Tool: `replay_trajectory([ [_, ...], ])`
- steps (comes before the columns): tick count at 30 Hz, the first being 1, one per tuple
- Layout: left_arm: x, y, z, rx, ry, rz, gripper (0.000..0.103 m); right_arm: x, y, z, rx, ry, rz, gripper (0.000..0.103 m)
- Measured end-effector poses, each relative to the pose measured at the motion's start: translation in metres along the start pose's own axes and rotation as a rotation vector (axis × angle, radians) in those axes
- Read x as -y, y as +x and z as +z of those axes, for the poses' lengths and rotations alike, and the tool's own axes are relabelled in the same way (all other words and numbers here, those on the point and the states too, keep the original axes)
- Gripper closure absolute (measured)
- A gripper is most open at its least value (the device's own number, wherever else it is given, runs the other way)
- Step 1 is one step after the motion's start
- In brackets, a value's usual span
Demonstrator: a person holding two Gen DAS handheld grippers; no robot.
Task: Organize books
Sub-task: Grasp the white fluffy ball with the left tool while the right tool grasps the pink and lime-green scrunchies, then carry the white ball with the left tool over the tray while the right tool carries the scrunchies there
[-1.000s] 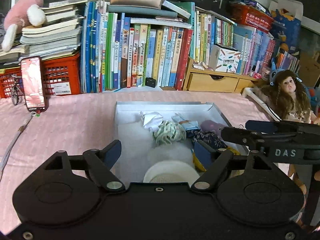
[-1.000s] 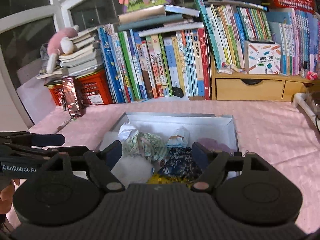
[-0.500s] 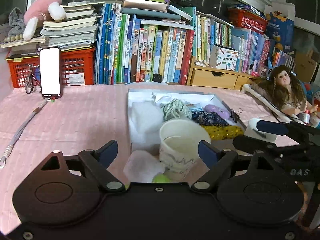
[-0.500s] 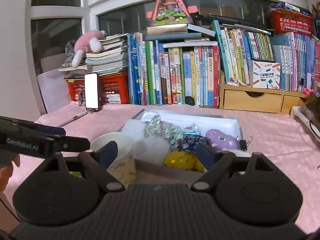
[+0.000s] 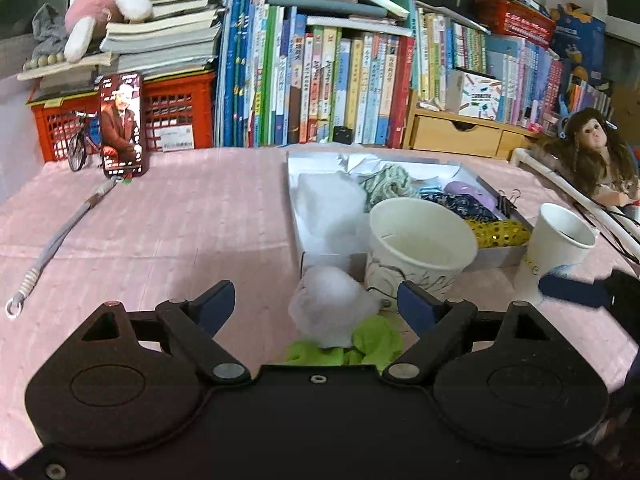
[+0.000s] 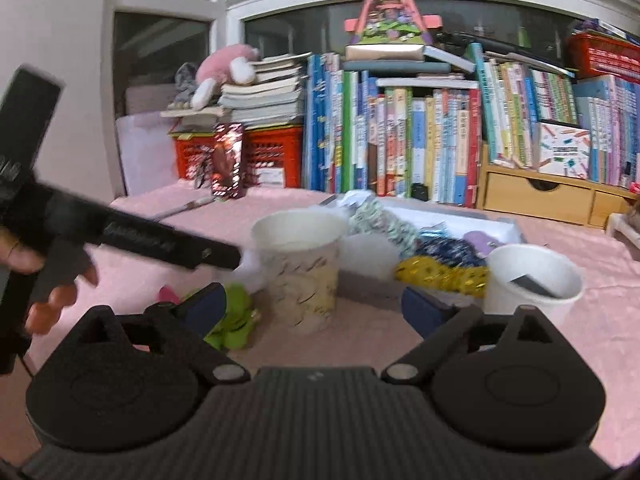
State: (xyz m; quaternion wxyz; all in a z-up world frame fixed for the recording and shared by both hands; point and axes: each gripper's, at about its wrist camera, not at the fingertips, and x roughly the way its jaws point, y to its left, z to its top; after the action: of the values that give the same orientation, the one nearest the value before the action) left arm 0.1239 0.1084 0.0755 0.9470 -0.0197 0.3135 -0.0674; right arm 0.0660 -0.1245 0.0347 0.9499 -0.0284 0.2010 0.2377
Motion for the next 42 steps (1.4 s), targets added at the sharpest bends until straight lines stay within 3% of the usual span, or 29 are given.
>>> replay_trajectory([
  [7, -0.010, 0.016, 0.001, -0.034, -0.045, 0.013, 0.016, -0.032, 0.014, -0.017, -0.019, -0.058, 0.042, 0.001],
  [22, -0.025, 0.044, 0.007, -0.112, -0.148, -0.027, 0.017, -0.061, 0.049, -0.021, -0.088, -0.074, 0.097, 0.001],
  [28, -0.033, 0.054, 0.008, -0.158, -0.189, -0.048, 0.023, -0.067, 0.059, -0.018, -0.109, -0.065, 0.091, 0.001],
  [42, -0.053, 0.073, 0.009, -0.281, -0.352, -0.193, 0.043, -0.064, 0.072, -0.015, -0.158, -0.020, 0.103, 0.002],
])
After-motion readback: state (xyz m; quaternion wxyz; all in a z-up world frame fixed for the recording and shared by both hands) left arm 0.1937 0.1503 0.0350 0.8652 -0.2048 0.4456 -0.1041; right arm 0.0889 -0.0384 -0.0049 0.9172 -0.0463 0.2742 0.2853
